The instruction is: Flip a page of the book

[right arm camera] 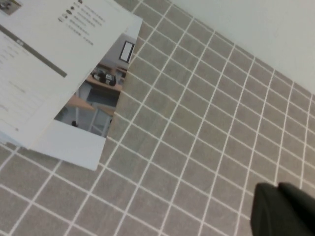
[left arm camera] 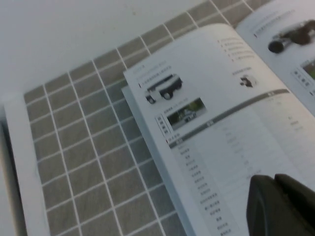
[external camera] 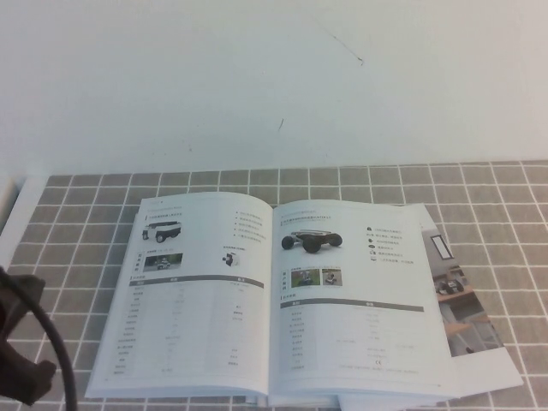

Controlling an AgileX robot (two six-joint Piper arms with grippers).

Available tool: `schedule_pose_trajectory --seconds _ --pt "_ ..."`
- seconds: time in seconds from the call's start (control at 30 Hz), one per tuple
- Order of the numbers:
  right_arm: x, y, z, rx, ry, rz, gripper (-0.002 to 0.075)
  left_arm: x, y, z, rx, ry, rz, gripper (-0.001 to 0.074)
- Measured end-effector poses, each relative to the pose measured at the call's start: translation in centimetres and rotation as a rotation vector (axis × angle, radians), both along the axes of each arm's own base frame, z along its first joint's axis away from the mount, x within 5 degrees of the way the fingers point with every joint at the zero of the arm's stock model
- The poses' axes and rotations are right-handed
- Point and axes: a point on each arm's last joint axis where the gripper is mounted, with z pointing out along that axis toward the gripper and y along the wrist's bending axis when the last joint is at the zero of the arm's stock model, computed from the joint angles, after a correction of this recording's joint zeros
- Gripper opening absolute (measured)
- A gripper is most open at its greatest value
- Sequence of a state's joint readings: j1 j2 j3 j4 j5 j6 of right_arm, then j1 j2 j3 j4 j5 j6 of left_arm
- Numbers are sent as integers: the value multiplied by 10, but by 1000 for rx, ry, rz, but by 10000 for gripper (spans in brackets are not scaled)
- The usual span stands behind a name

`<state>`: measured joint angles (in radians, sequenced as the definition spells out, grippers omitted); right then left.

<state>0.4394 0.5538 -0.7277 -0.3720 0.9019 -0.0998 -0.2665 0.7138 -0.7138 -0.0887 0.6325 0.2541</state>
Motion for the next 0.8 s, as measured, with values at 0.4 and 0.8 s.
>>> schedule_pose_trajectory --seconds 0.4,0.8 --pt "-39 -5 -77 283 -54 -1 -1 -7 4 -49 -95 -225 42 -4" --pt "-42 1 -78 380 -20 18 -1 -7 4 -48 -104 -244 41 -4"
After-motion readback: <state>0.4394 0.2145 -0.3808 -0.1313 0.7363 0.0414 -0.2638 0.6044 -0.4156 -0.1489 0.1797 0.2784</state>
